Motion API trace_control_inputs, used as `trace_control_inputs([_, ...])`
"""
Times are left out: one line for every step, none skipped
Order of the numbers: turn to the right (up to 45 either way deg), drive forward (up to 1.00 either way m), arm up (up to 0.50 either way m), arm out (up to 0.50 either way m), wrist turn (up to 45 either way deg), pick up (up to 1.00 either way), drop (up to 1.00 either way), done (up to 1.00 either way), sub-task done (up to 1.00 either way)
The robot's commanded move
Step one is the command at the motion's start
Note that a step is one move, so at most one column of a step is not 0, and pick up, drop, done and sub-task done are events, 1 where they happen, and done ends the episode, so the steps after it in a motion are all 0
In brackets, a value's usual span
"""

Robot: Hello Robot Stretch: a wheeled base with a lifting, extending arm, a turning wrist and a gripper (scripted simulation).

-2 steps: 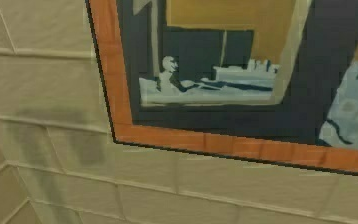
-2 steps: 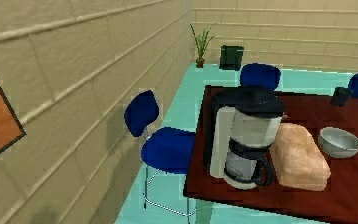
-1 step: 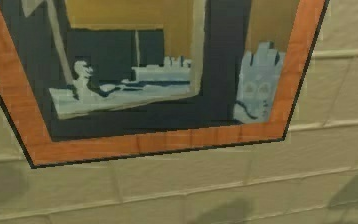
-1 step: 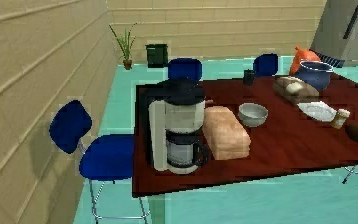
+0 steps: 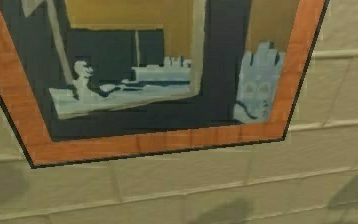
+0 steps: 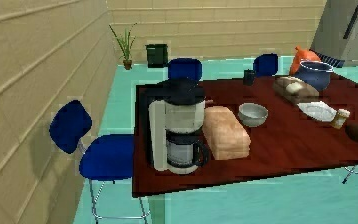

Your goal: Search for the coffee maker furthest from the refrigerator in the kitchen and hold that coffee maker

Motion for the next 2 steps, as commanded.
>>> trace_control_inputs([0.0,0.00,0.38,0.00,0.0,0.00,0.00,0.00,0.00])
trace_control_inputs([0.0,0.00,0.00,0.28,0.0,0.00,0.00,0.00,0.00])
